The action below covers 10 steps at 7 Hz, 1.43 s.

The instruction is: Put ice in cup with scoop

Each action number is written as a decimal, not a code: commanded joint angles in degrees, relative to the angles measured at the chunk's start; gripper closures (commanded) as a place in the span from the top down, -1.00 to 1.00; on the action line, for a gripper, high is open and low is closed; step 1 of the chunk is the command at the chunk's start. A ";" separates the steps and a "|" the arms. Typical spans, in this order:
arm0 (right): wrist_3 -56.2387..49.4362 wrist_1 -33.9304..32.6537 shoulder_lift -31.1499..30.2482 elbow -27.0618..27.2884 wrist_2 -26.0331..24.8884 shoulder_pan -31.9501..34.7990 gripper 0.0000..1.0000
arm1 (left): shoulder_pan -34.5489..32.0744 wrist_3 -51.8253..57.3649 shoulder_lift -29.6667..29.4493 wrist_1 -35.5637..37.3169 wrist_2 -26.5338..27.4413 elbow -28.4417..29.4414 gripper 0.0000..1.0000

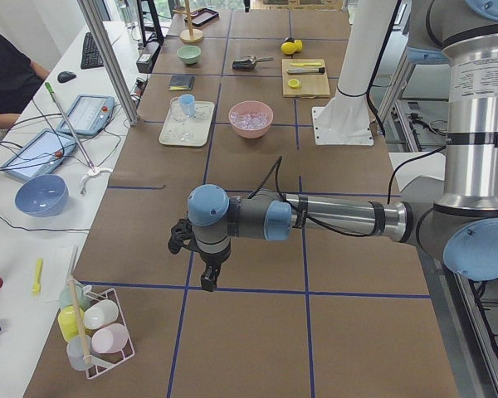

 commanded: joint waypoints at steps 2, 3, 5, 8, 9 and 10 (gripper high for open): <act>-0.35 -0.17 1.06 -2.93 0.82 0.05 1.00 | -0.60 0.11 1.57 1.82 -0.27 -2.41 1.00; -0.35 -0.25 0.54 -2.75 1.78 0.05 1.00 | -0.51 0.11 1.66 1.31 -0.18 -0.94 1.00; -1.05 0.01 -0.96 -1.97 2.05 0.05 1.00 | -0.33 -0.33 1.40 1.21 -0.09 -1.27 1.00; 3.31 -0.08 -0.96 -1.35 1.79 0.05 1.00 | -0.16 0.11 -0.62 1.30 -0.18 -1.36 1.00; 4.12 0.01 -0.96 -1.26 1.88 -0.04 1.00 | -0.16 0.11 -1.50 1.47 -0.09 -1.28 1.00; 5.35 -0.08 -0.96 -1.26 3.70 -0.04 1.00 | -0.16 0.11 -1.42 1.48 -0.09 -1.27 1.00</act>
